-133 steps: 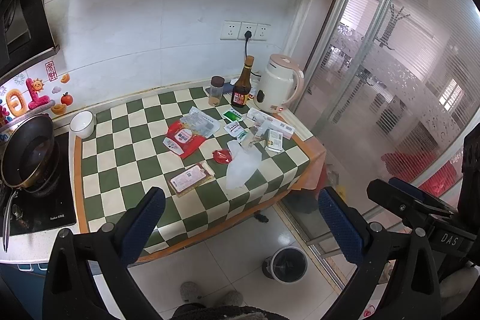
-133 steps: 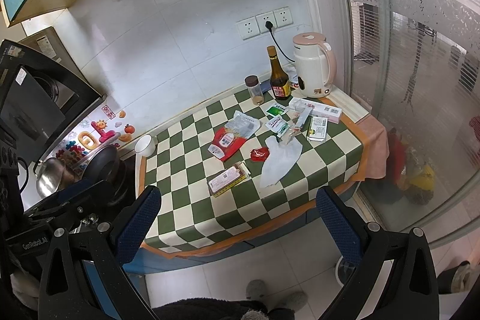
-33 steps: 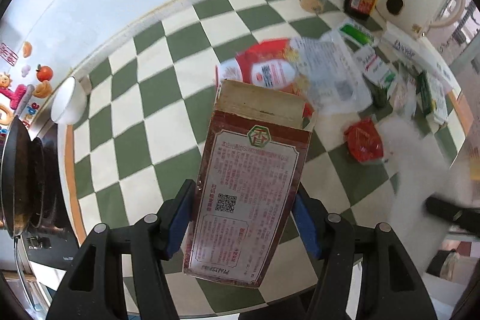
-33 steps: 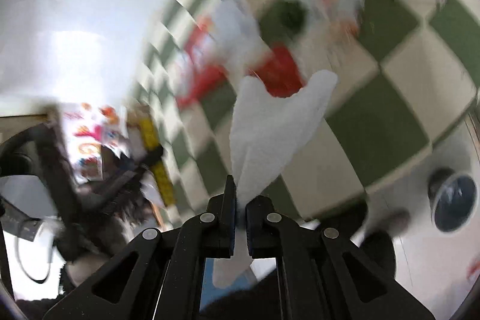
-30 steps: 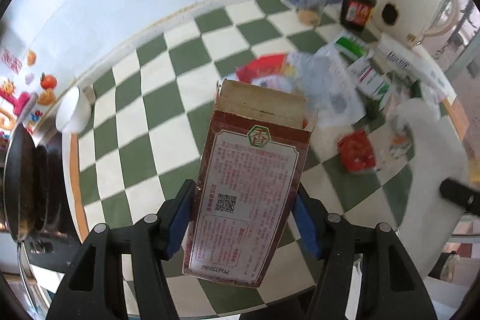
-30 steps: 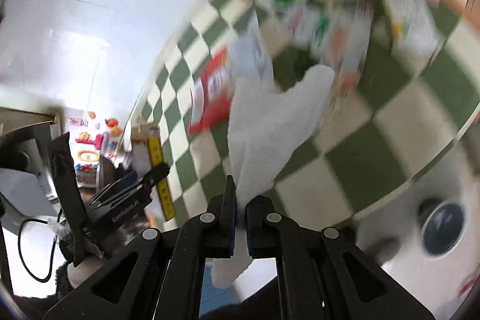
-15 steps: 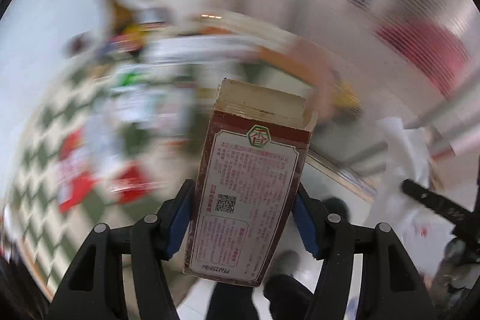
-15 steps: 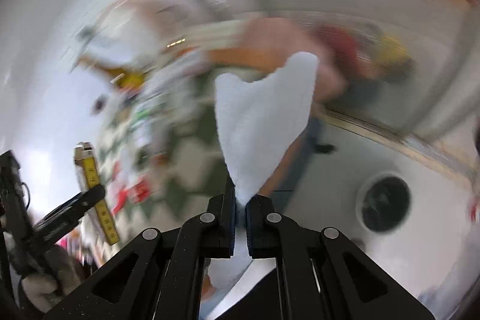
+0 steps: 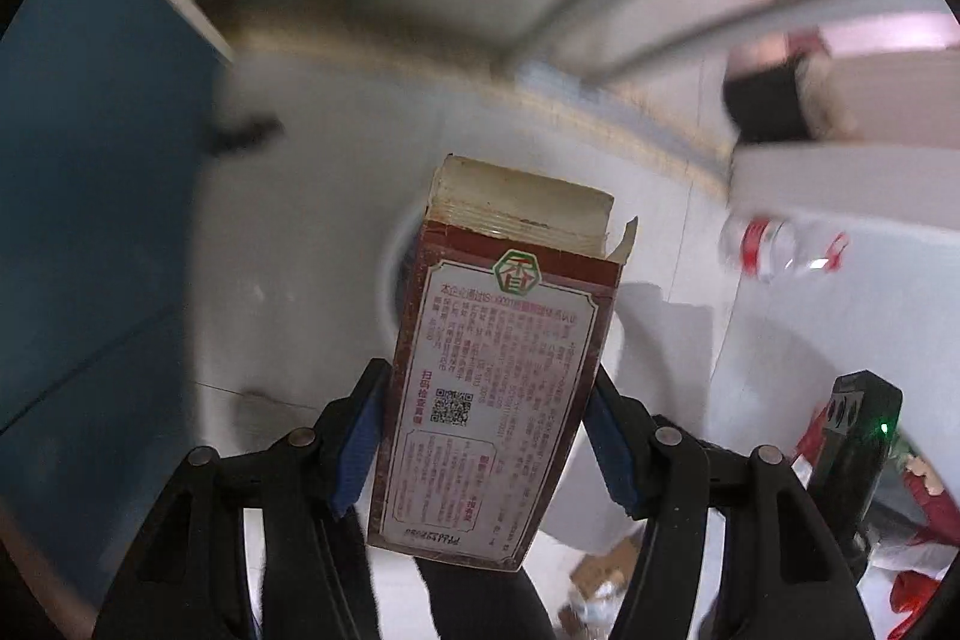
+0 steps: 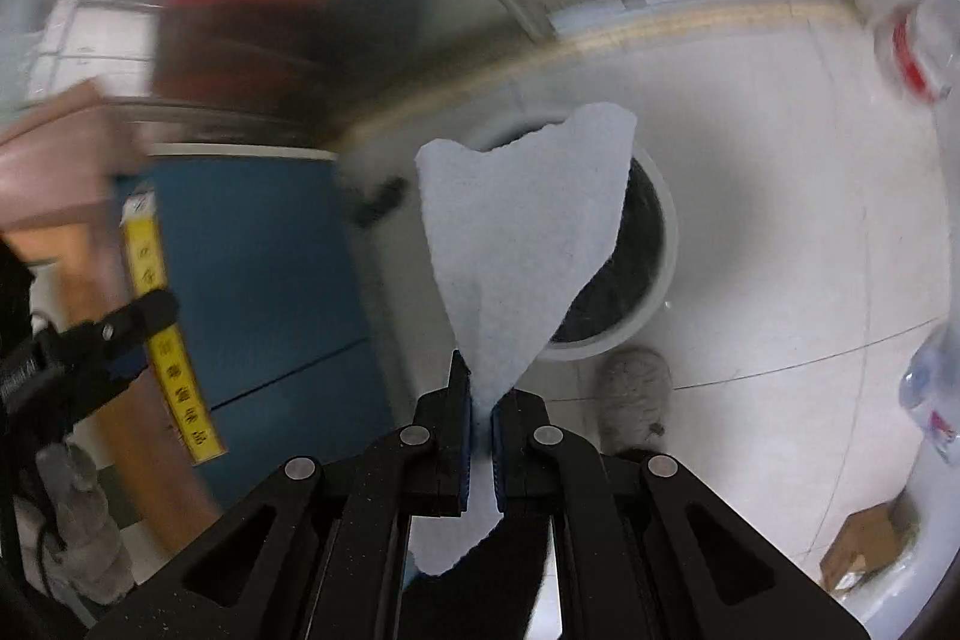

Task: Collect trash
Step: 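Carry the box and tissue to the bin and release the tissue from the right tool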

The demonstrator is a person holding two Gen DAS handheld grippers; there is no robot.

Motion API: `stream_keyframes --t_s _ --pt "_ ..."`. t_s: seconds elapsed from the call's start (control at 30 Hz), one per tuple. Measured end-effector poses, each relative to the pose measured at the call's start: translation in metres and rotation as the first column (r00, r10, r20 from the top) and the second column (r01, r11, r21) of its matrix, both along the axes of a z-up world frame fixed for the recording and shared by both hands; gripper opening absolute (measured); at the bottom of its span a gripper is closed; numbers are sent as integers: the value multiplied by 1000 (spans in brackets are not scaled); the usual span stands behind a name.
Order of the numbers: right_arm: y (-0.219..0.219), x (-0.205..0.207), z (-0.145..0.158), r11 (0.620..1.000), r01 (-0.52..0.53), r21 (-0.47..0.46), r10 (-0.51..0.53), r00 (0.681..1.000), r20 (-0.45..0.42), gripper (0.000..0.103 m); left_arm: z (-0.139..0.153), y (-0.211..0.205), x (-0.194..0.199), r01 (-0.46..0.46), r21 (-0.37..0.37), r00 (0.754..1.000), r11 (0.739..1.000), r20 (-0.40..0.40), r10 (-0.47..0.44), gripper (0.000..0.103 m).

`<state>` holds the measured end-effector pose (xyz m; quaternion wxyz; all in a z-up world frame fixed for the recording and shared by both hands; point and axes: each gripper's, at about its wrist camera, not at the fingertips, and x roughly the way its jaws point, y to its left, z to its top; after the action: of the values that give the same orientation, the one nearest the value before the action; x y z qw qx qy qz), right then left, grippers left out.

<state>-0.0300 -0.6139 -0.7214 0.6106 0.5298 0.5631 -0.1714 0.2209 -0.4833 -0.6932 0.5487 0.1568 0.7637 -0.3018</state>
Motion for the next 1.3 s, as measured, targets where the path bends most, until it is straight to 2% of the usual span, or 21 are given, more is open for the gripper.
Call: stream_keyframes --t_s 0.07,0.13,0.17,0.2,0.23,0.27,0.3,0.33,0.37,0.4,0.43,0.53,0.57,0.6,0.67,0.7,0.77,0.87,0.97,1.13,1.3 --pt "-2 -2 -56 1000 6 22 -6 1000 -8 6 -66 -19 -9 31 36 997 999 -76 -28 60" --pt "1 5 -93 999 4 34 -4 1000 -12 6 -107 -32 -16 57 66 992 996 -118 -49 61" --pt "2 9 -117 999 -2 38 3 1000 -13 6 -125 -39 -21 81 79 991 994 -112 -72 62" --pt "3 10 -130 999 -10 38 11 1000 -21 6 -138 -45 -23 102 92 991 991 -96 -93 69" --pt "4 11 -145 999 -17 41 18 999 -28 6 -146 -47 -28 115 101 991 988 -83 -107 84" --pt "13 21 -151 999 -20 41 21 999 -33 8 -151 -47 -31 120 100 991 988 -72 -113 89" --pt "11 24 -161 999 -32 33 33 998 -45 16 -152 -48 -36 125 103 991 987 -62 -119 95" --pt "17 26 -165 999 -43 22 44 998 -55 23 -153 -45 -36 131 112 991 985 -48 -126 95" --pt "17 27 -168 999 -49 17 50 997 -58 45 -152 -40 -39 134 118 991 984 -33 -131 95" --pt "16 27 -169 999 -50 13 51 997 -58 60 -151 -37 -39 132 124 991 984 -25 -129 96" --pt "16 28 -168 998 -54 7 55 997 -55 63 -147 -35 -39 131 137 991 982 -5 -131 96" --pt "14 27 -158 996 -79 -46 75 994 -85 73 -128 -31 -43 142 166 983 976 91 -159 96" --pt "13 26 -152 994 -86 -72 79 992 -102 84 -120 -29 -43 151 180 973 972 148 -178 96" --pt "10 26 -151 989 -101 -104 87 988 -129 96 -110 -22 -43 158 189 956 969 217 -198 96" --pt "7 26 -143 977 -128 -168 98 980 -175 103 -91 -16 -45 170 217 916 961 325 -235 96" --pt "6 23 -133 967 -147 -210 104 974 -202 103 -83 -13 -47 170 230 902 958 356 -246 96" --pt "5 22 -118 951 -169 -258 110 967 -229 103 -64 -4 -49 158 242 888 957 390 -245 96" --pt "4 17 -86 938 -174 -300 103 966 -237 103 -32 2 -54 133 234 885 963 409 -222 96" --pt "6 12 -48 930 -175 -323 101 967 -233 103 15 8 -62 125 219 872 968 441 -212 96" --pt "19 6 35 921 -173 -350 98 970 -222 103 103 13 -83 142 185 849 972 483 -216 96" --pt "34 -11 136 911 -166 -377 98 976 -193 103 194 21 -104 161 152 831 975 512 -216 96"
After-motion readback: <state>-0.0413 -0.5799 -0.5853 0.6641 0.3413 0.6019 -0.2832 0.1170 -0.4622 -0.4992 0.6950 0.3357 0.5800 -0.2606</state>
